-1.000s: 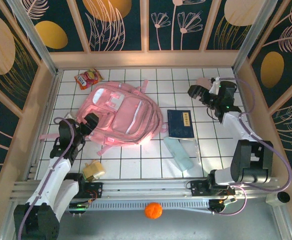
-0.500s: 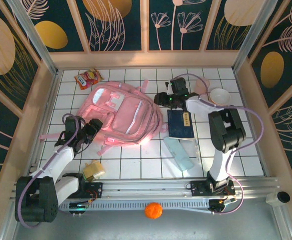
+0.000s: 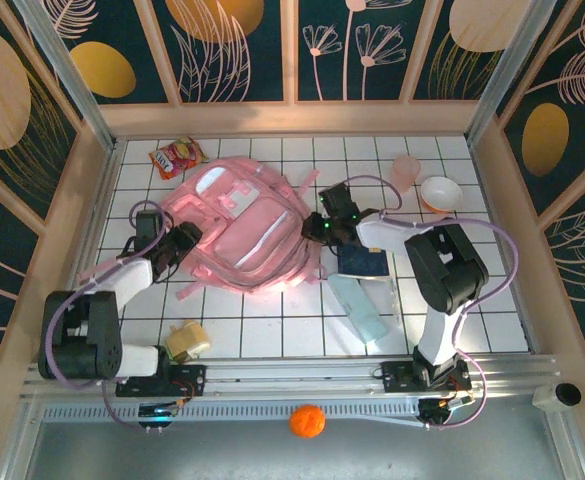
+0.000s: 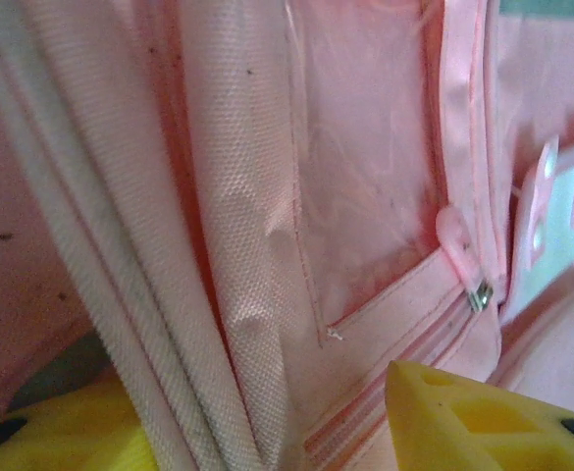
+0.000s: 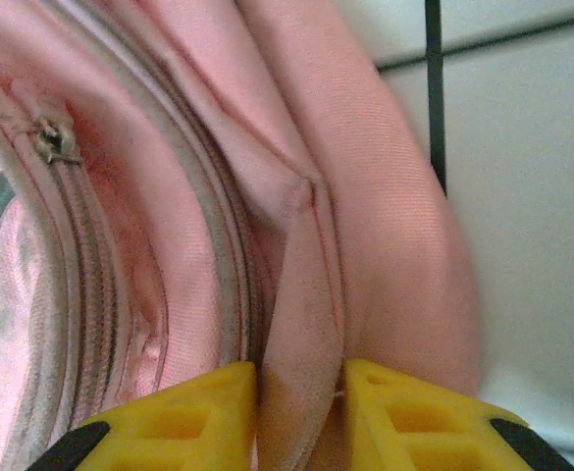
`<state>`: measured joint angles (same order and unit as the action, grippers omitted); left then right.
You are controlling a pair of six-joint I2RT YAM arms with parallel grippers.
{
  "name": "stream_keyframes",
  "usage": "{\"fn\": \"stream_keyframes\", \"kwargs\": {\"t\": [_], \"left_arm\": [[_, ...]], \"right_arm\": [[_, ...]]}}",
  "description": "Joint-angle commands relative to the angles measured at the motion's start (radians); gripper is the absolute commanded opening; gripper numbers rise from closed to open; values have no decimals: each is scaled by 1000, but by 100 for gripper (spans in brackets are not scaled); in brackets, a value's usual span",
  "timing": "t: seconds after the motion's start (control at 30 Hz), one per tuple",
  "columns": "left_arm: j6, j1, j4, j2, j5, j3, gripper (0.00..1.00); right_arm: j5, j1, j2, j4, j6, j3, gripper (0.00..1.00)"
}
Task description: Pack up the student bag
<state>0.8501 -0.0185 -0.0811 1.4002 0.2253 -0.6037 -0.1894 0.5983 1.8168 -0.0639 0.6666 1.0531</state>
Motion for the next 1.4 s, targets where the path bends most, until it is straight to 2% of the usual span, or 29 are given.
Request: {"fn": "stream_keyframes", "kwargs": {"t": [0.0, 0.23, 0.37, 0.47, 0.53, 0.67, 0.8, 0.93, 1.07, 1.13, 1.27, 1.37], "left_arm": [[-66, -28, -68, 80, 83, -82, 53], [-133, -120, -55, 238, 80, -214, 53], [-163, -140, -20, 298, 88, -286, 55], [-190, -143, -2, 302, 70, -310, 56], [-209, -143, 19, 284, 59, -323, 63], [-291, -143, 103, 179, 15, -330, 68], [-443, -143, 187, -29, -76, -288, 70], [-777, -181, 293, -176, -119, -294, 70], [-1017, -223, 342, -233, -77, -292, 69], [-1114, -286, 346, -235, -72, -288, 68], [-1271, -502, 353, -162, -103, -293, 68], [-1353, -572, 349, -63, -33, -303, 66]], "right_arm": [[-19, 111, -53, 26, 134, -43, 28], [43, 208, -147, 72, 279, -136, 29], [49, 238, -190, 111, 342, -202, 30], [87, 258, -231, 100, 371, -233, 34], [115, 259, -277, 74, 378, -244, 39], [168, 261, -380, -29, 378, -232, 51], [216, 254, -518, -128, 349, -235, 56], [328, 230, -654, -199, 262, -230, 59], [402, 195, -784, -166, 144, -251, 64], [424, 176, -840, -132, 112, -276, 67], [417, 147, -932, -41, 75, -347, 68], [422, 146, -977, -2, 81, -387, 69]]}}
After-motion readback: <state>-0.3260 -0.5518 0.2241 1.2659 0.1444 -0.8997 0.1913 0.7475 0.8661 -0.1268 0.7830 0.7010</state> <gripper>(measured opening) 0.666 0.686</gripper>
